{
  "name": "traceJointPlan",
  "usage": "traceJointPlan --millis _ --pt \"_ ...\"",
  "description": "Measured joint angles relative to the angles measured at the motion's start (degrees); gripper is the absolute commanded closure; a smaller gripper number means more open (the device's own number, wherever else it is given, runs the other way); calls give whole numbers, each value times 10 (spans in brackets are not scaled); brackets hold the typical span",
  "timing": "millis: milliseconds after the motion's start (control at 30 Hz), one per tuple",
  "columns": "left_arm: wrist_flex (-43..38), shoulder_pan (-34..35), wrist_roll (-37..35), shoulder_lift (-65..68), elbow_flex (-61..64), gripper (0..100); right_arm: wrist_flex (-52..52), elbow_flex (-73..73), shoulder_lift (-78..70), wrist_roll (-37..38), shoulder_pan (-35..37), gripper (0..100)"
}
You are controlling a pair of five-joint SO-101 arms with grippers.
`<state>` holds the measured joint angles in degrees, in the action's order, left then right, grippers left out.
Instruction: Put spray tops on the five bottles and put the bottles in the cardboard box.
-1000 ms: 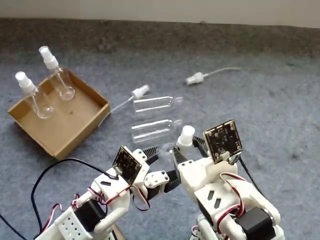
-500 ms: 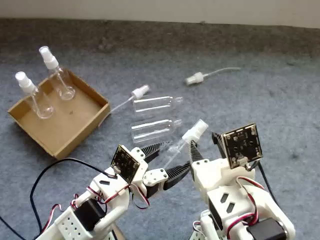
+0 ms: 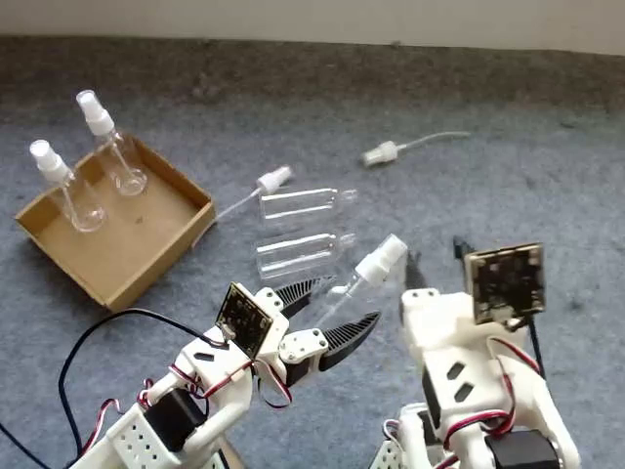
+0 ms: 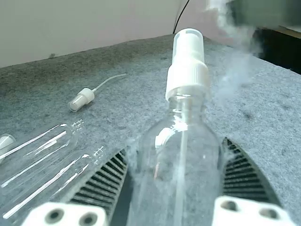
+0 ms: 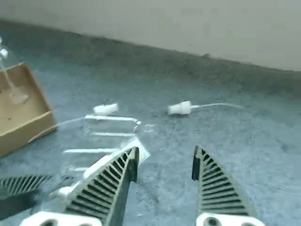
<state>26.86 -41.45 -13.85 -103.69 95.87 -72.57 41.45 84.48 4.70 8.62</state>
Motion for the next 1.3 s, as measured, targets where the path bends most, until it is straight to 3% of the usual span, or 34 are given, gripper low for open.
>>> traceJointPlan --millis 333,633,1067,1300 --pt "0 0 0 0 0 852 112 2 -48 2 -120 832" --pt "0 0 0 0 0 851 223 63 -214 2 -130 833" --pt "0 0 0 0 0 851 210 69 -220 2 4 838" --pt "0 -1 0 1 0 852 176 69 -220 2 13 933"
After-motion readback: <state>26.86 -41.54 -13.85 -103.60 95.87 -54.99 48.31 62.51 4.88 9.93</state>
